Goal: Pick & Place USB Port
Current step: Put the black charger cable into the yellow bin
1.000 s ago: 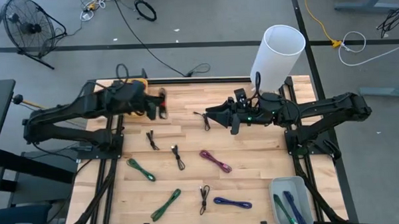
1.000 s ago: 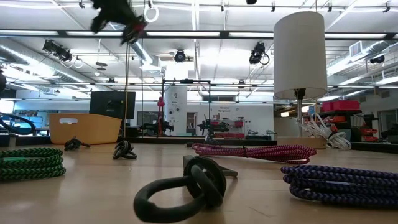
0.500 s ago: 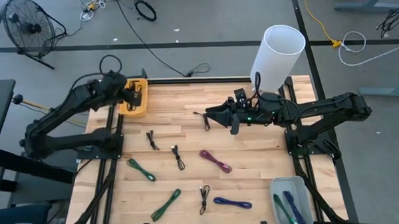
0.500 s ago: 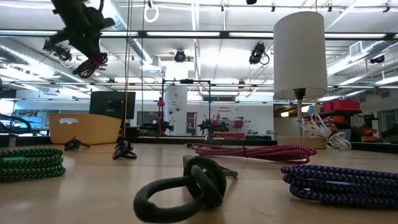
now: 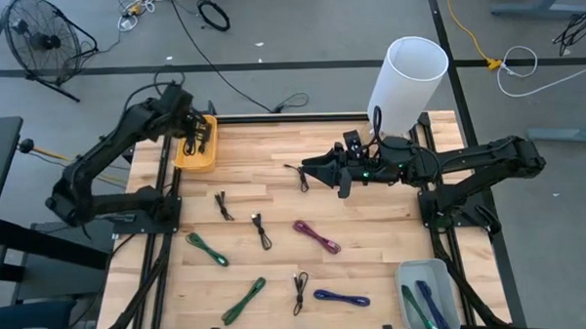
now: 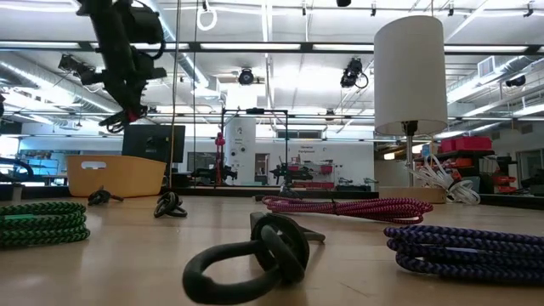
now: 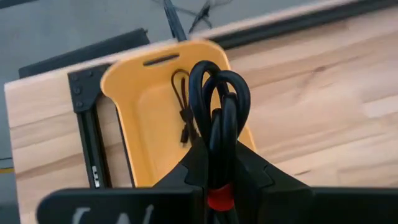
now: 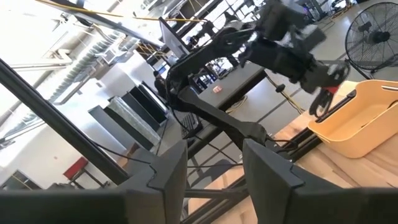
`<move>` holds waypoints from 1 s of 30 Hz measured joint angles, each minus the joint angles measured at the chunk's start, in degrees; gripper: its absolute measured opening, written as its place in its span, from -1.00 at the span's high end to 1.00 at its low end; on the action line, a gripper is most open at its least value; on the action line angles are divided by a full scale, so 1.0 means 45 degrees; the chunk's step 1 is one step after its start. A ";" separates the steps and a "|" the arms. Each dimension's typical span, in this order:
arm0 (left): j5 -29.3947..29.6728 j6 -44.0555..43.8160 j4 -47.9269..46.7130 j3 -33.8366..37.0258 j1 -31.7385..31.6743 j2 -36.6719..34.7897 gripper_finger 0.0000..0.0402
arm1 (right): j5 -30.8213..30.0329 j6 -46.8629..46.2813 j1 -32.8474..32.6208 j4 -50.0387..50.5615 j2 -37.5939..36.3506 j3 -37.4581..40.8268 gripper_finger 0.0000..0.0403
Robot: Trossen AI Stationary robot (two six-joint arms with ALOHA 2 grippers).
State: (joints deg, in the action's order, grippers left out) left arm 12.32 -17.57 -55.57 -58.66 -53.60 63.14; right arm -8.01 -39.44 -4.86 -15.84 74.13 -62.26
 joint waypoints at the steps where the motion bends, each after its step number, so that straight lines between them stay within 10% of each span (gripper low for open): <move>1: 0.0065 0.0055 -0.0039 0.0010 0.0004 0.0195 0.80 | 0.0004 0.0000 0.0000 0.0026 0.0000 0.0000 0.24; 30: 0.0724 -0.0244 0.0831 0.0001 -0.0637 0.3733 0.76 | -0.0010 0.0023 0.0000 0.0121 0.0000 0.0000 0.24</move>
State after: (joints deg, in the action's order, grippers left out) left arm 15.58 -18.67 -51.83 -58.65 -56.47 79.93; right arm -8.05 -39.34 -4.86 -15.29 74.13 -62.26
